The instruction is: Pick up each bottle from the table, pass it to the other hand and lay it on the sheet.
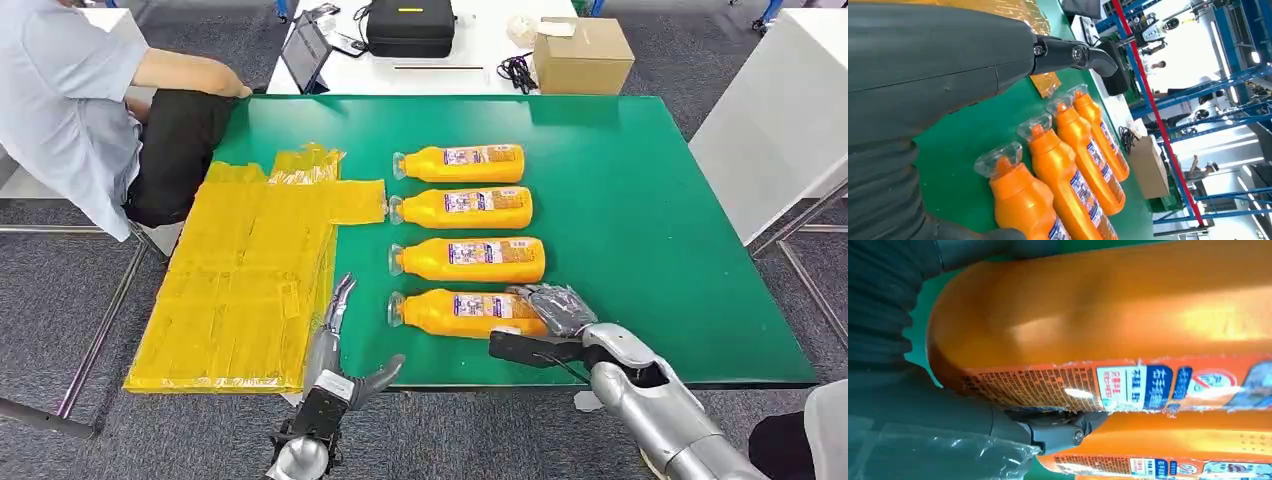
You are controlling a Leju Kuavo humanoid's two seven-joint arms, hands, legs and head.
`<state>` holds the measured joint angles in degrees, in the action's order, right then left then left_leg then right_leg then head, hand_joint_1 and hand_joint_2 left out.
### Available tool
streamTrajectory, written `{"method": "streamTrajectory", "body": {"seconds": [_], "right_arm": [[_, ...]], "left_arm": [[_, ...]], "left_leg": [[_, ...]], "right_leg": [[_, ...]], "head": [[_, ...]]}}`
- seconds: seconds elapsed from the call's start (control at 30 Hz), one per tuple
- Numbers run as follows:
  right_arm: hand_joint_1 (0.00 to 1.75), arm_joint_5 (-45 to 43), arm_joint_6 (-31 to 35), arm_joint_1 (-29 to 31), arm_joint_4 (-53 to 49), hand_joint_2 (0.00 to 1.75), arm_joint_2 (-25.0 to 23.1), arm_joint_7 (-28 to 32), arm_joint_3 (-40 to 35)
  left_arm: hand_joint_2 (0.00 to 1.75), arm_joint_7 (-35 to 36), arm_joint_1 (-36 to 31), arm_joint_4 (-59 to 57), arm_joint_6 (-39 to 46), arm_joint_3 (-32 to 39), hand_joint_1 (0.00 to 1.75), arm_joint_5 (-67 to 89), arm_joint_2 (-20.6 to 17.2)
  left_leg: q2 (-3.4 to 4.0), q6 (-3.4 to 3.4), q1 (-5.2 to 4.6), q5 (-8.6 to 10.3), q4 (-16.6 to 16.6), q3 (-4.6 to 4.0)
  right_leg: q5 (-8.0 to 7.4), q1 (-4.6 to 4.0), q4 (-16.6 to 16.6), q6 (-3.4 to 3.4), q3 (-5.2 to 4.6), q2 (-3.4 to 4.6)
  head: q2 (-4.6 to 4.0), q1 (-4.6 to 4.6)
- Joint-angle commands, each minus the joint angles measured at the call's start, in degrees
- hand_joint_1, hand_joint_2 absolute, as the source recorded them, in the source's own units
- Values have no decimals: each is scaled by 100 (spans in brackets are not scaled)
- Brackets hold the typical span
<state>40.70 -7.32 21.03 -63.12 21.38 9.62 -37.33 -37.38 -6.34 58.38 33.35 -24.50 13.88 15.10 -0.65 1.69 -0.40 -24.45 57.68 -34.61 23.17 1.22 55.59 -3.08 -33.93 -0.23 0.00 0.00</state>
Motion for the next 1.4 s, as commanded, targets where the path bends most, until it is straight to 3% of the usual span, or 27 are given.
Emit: {"method": "streamTrajectory", "body": {"seconds": [0.03,0.2,0.3,0.33,0.4,0.47,0.53,0.6,0.73,0.83,1.03,1.2,1.4], "right_arm": [[175,-183,-29,270,601,175,140,-20,-501],[175,-702,-67,69,697,175,132,207,-382],[175,-1025,232,-210,647,175,-130,547,-73],[162,-1199,429,-352,548,175,-315,749,171],[161,-1413,646,-567,322,175,-656,921,482],[173,-1652,770,-750,16,175,-954,1077,757],[175,-1795,867,-900,-302,175,-1206,1147,972],[175,-2041,898,-1110,-731,175,-1474,1244,1230],[171,-2376,783,-1278,-1294,175,-1655,1385,1393],[173,-2469,754,-1261,-1326,175,-1703,1429,1421],[175,-2710,442,-953,-692,175,-1812,1575,1311],[175,-2712,270,-894,-434,175,-1847,1703,1113],[175,-2516,-137,-548,277,175,-1956,1693,377]], "left_arm": [[175,-36,-275,-420,22,-132,0,-37,-57],[175,-119,-356,-500,19,-165,0,-95,-61],[175,-186,-344,-428,43,-171,0,-162,-49],[175,-241,-288,-326,177,-119,0,-175,-26],[175,-262,-171,218,625,-158,0,-367,-108],[175,-262,90,1315,611,-95,0,-1098,-124],[175,-262,299,1899,56,86,0,-1879,-65],[175,-253,449,1777,-677,201,0,-2926,-54],[175,736,669,1607,-1653,182,0,-4489,-293],[175,691,632,1336,-1825,142,0,-4618,-309],[175,1516,512,933,-3693,-353,0,-5569,-522],[175,1318,376,825,-3791,-529,0,-5060,-557],[175,1210,12,426,-4055,-452,0,-4615,-415]], "left_leg": [[0,-9,6,-4,-4,17],[-3,-14,13,-9,-2,29],[-11,-9,10,-3,-7,23],[-8,-13,13,-8,-6,32],[1,-12,14,-7,-6,28],[9,-14,15,-10,-3,23],[30,-18,18,-17,9,11],[35,-18,17,-18,6,16],[29,-17,17,-20,-3,24],[27,-13,15,-15,-6,21],[13,-9,2,-4,-12,14],[21,-17,8,-13,-11,26],[18,-9,8,-4,-9,12]], "right_leg": [[4,-7,-6,11,18,-2],[8,-14,-11,17,36,-7],[5,-10,-12,11,29,-13],[8,-14,-14,16,39,-12],[5,-15,-12,16,31,-2],[5,-16,-9,17,26,5],[8,-19,5,20,8,24],[9,-18,6,20,7,26],[13,-17,3,21,16,26],[10,-14,0,17,15,23],[4,-2,-4,13,11,12],[7,-8,-7,20,24,17],[0,-8,-6,11,10,15]], "head": [[0,0],[0,0],[0,0],[0,0],[0,2],[0,4],[0,0],[0,0],[0,0],[0,0],[0,0],[0,0],[0,0]]}}
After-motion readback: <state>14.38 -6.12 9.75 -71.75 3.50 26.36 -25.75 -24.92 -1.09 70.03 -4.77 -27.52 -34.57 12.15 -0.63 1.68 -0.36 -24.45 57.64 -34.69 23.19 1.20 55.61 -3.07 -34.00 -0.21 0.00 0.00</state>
